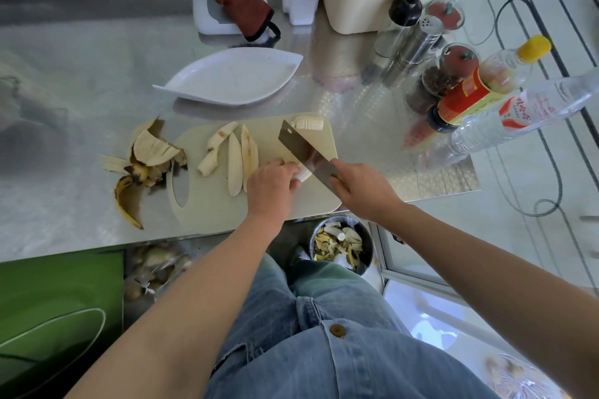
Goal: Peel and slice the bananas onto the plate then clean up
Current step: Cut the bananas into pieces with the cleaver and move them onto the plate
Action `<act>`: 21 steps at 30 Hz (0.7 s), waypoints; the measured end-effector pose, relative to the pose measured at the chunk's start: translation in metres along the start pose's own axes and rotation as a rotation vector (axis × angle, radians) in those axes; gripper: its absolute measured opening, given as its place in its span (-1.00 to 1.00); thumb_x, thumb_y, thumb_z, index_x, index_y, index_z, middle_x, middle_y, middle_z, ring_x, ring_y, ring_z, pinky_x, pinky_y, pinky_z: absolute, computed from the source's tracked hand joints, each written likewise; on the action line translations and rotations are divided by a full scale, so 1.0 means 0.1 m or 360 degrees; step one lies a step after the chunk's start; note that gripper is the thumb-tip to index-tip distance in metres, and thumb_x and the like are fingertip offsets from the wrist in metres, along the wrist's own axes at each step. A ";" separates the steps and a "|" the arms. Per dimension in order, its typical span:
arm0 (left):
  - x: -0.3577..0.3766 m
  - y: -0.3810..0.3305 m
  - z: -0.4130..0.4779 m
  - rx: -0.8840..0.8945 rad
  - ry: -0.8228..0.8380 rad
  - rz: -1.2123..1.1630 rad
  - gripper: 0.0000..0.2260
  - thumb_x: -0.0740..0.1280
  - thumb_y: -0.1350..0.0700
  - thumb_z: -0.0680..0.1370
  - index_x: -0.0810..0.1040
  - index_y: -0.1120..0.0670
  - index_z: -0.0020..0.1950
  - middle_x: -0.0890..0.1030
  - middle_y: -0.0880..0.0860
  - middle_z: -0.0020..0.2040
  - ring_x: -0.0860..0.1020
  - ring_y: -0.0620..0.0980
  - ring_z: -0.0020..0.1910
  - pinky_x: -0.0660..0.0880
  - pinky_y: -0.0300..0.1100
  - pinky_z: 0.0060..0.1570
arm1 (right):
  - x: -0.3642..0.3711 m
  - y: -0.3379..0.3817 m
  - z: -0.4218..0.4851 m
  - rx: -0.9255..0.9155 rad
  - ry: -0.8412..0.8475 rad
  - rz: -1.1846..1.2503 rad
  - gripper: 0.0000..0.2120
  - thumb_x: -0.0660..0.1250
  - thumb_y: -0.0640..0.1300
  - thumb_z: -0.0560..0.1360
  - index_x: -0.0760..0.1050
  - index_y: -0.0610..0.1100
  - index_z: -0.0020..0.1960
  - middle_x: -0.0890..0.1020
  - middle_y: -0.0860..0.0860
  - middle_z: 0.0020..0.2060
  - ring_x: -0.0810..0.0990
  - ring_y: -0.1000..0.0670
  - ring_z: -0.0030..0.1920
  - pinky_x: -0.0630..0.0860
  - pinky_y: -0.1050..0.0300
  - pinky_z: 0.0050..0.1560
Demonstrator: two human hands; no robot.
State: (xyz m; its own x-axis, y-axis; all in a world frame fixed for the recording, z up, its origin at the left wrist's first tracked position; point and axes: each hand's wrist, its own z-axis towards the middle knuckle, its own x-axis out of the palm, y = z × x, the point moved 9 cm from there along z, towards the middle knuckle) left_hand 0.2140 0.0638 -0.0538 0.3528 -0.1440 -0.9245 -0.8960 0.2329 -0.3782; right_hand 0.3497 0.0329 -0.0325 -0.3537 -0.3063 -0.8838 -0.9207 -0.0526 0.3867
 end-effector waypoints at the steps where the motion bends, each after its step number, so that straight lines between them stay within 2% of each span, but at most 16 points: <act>1: 0.00 0.00 0.00 0.0000 -0.0002 0.0002 -0.82 0.44 0.09 0.49 0.64 0.04 0.08 0.61 0.02 -0.09 0.50 -0.01 -0.16 0.26 -0.22 -0.25 | 0.00 0.00 0.00 -0.0001 0.0004 -0.0001 -0.86 0.15 -0.14 0.59 0.40 -0.19 0.06 0.51 -0.07 -0.28 0.45 -0.10 -0.33 0.30 0.12 -0.38; 6: 0.01 0.00 0.00 0.0004 0.0003 0.0009 -0.82 0.44 0.08 0.49 0.63 0.03 0.09 0.61 0.01 -0.07 0.50 -0.02 -0.14 0.26 -0.23 -0.24 | 0.02 -0.01 0.00 -0.0003 0.0023 -0.0009 -0.85 0.14 -0.12 0.59 0.41 -0.18 0.07 0.49 -0.04 -0.28 0.49 -0.11 -0.31 0.28 0.14 -0.38; 11: 0.02 0.01 0.00 0.0001 -0.0002 0.0010 -0.82 0.44 0.07 0.50 0.64 0.03 0.09 0.61 0.01 -0.07 0.51 -0.03 -0.14 0.28 -0.24 -0.24 | 0.05 0.01 0.01 0.0000 0.0019 -0.0018 -0.85 0.14 -0.12 0.60 0.40 -0.17 0.09 0.56 -0.10 -0.22 0.47 -0.09 -0.32 0.32 0.14 -0.37; 17: 0.02 0.01 0.01 -0.0003 0.0005 -0.0011 -0.82 0.44 0.07 0.49 0.64 0.03 0.08 0.61 0.02 -0.07 0.51 -0.01 -0.14 0.28 -0.22 -0.24 | 0.12 0.00 0.03 0.0032 0.0038 -0.0078 -0.85 0.12 -0.13 0.60 0.37 -0.15 0.11 0.48 -0.04 -0.25 0.43 -0.07 -0.32 0.22 0.18 -0.44; 21: 0.03 0.02 0.01 -0.0021 0.0029 0.0008 -0.83 0.42 0.06 0.50 0.62 0.04 0.07 0.59 0.03 -0.08 0.48 -0.01 -0.14 0.25 -0.21 -0.23 | 0.23 -0.04 0.05 0.0084 0.0107 -0.0087 -0.84 0.10 -0.09 0.61 0.35 -0.15 0.13 0.45 -0.03 -0.26 0.48 -0.10 -0.28 0.33 0.12 -0.34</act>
State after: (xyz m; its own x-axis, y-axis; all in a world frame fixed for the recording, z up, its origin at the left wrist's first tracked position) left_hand 0.2137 0.0650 -0.0577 0.3433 -0.1606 -0.9254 -0.9013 0.2207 -0.3727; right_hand 0.3443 0.0305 -0.0560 -0.2923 -0.3675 -0.8829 -0.9464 -0.0216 0.3223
